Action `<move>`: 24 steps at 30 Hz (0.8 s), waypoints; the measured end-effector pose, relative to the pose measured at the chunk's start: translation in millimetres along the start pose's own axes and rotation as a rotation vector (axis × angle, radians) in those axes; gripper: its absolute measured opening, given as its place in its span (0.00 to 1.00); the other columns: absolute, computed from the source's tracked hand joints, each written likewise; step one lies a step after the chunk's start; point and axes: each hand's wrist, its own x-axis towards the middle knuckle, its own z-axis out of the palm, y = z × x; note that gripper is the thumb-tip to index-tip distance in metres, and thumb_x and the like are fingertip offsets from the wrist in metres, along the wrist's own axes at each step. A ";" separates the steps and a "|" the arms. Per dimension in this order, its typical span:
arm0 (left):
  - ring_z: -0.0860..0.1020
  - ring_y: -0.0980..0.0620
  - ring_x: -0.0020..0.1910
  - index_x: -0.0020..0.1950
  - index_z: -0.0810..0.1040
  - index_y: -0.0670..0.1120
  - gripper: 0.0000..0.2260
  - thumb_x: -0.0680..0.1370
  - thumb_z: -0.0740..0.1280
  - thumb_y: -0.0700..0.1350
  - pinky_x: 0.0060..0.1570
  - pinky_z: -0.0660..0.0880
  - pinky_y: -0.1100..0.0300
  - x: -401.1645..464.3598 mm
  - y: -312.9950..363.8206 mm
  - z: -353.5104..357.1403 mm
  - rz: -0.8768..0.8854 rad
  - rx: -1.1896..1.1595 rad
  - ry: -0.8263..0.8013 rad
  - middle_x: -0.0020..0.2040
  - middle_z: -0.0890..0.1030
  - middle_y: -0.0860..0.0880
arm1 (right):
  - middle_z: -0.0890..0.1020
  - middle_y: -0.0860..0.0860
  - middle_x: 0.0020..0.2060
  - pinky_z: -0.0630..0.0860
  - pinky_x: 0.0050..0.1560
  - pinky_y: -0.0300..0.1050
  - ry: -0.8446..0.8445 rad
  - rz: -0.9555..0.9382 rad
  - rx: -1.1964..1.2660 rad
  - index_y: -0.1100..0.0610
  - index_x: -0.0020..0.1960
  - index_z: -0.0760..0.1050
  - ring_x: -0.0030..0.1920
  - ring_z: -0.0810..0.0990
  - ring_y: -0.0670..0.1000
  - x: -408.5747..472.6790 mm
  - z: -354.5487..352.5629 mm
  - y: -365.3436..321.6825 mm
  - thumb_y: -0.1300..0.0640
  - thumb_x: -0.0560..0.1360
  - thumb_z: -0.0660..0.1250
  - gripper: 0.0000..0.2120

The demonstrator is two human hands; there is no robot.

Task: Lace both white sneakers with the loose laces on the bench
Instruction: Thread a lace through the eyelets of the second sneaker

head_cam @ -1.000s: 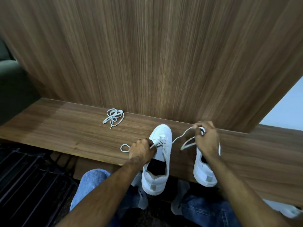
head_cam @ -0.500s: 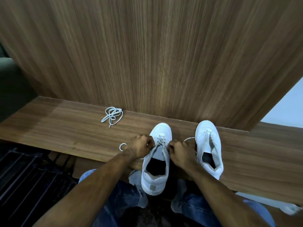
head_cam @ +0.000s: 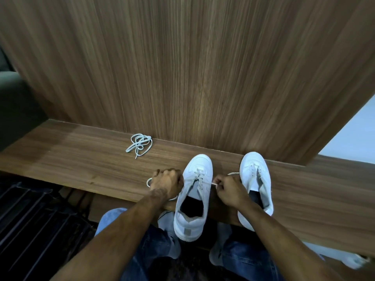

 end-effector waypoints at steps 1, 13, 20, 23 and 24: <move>0.77 0.43 0.56 0.51 0.76 0.51 0.09 0.78 0.59 0.51 0.60 0.67 0.51 -2.5 4.0 -1.4 -0.018 -0.061 0.023 0.56 0.81 0.48 | 0.81 0.51 0.39 0.71 0.42 0.40 -0.014 0.044 0.169 0.54 0.51 0.78 0.47 0.80 0.53 -2.3 -3.9 -0.7 0.66 0.74 0.60 0.13; 0.74 0.62 0.36 0.42 0.82 0.41 0.10 0.76 0.66 0.46 0.42 0.71 0.66 -24.2 74.4 -39.6 0.140 -0.905 -0.071 0.39 0.78 0.47 | 0.82 0.57 0.38 0.79 0.50 0.49 0.074 0.219 1.250 0.63 0.52 0.76 0.42 0.82 0.53 -3.9 -62.1 -63.5 0.72 0.75 0.61 0.10; 0.76 0.58 0.33 0.34 0.78 0.49 0.14 0.78 0.62 0.38 0.41 0.72 0.61 -21.2 59.8 -50.3 -0.034 -1.078 -0.007 0.32 0.79 0.54 | 0.82 0.55 0.36 0.80 0.47 0.48 0.100 0.341 1.241 0.60 0.48 0.76 0.38 0.80 0.51 11.7 -73.3 -50.8 0.72 0.74 0.63 0.09; 0.76 0.57 0.32 0.35 0.75 0.48 0.14 0.80 0.62 0.40 0.42 0.71 0.59 -16.7 30.0 -64.4 -0.043 -0.980 -0.022 0.32 0.79 0.49 | 0.82 0.56 0.38 0.80 0.43 0.45 0.168 0.356 1.028 0.58 0.43 0.76 0.35 0.79 0.50 16.3 -76.8 -26.2 0.71 0.74 0.63 0.09; 0.76 0.55 0.33 0.35 0.74 0.49 0.13 0.80 0.62 0.43 0.42 0.72 0.58 -15.2 20.0 -67.4 -0.028 -0.873 -0.039 0.32 0.79 0.50 | 0.83 0.57 0.39 0.80 0.43 0.47 0.204 0.348 0.936 0.58 0.41 0.77 0.35 0.79 0.50 18.0 -75.9 -17.1 0.70 0.73 0.64 0.09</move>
